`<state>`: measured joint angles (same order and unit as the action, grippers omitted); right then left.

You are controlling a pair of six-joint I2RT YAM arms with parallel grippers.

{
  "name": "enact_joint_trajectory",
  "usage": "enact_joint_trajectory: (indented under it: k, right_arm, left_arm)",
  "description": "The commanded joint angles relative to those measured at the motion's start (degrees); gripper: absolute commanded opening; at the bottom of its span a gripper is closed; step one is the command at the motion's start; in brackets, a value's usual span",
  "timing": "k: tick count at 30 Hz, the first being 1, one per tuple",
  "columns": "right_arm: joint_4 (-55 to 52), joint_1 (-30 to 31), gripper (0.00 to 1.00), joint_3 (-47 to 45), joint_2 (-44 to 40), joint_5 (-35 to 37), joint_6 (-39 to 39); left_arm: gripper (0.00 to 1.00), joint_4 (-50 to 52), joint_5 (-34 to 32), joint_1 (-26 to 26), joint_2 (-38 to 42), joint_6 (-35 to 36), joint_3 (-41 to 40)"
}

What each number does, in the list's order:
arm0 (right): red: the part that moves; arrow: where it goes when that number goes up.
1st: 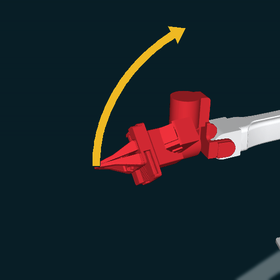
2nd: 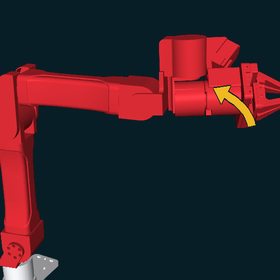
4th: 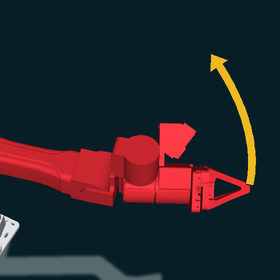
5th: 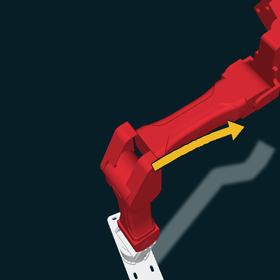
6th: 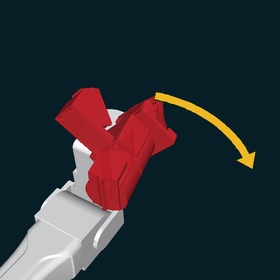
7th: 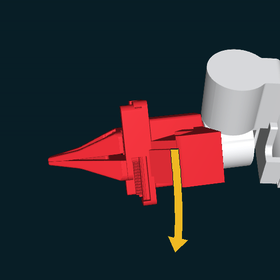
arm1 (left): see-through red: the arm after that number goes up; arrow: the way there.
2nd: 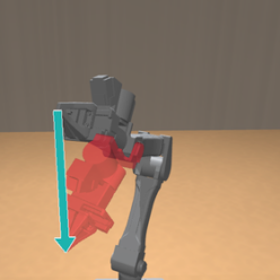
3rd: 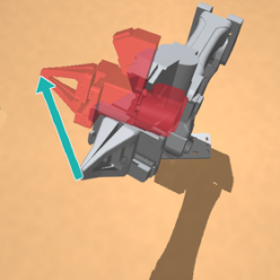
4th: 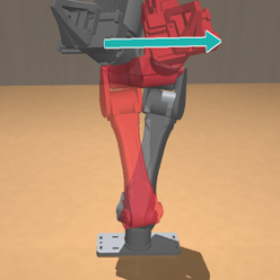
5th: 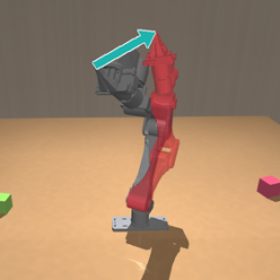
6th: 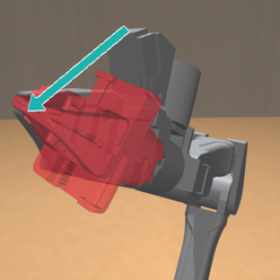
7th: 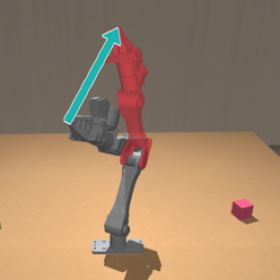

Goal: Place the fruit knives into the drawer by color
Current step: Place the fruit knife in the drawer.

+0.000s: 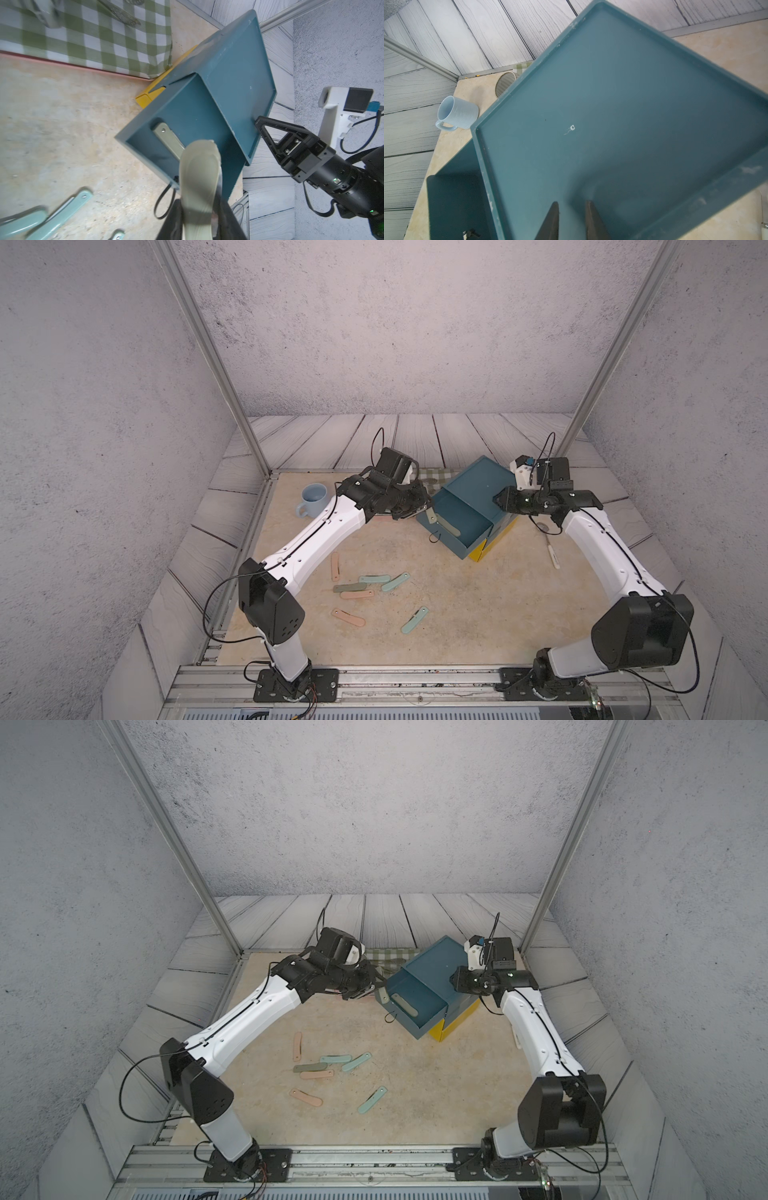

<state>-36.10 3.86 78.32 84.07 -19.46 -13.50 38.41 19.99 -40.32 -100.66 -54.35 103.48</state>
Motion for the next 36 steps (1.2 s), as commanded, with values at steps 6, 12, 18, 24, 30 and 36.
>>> enact_joint_trajectory:
  k: [6,12,18,24,30,36]
  right_arm:
    - [-9.5,0.0,0.25,-3.7,2.4,2.5,-0.8]
    - [-9.5,0.0,0.25,-3.8,2.2,2.5,-0.7]
    - [-9.5,-0.1,0.25,-4.2,1.9,2.6,-0.6]
    - [-9.5,0.0,0.25,-4.3,2.0,2.5,-0.6]
    - [-9.3,0.0,0.26,-4.2,2.3,2.2,-0.6]
    - [-9.4,-0.1,0.26,-4.1,2.5,2.1,-0.6]
  left_arm:
    - [0.13,-0.2,0.7,-3.2,-7.6,-2.4,9.3]
    - [0.13,-0.2,0.4,-4.9,-10.8,-2.9,10.1]
    - [0.13,-0.6,0.5,-5.7,-13.1,-3.4,10.3]
    - [0.13,-0.4,0.7,-5.8,-14.6,-3.4,10.7]
    - [0.14,-0.2,0.9,-5.8,-15.5,-3.2,11.1]
    - [0.17,0.3,1.2,-5.8,-16.5,-3.2,12.0]
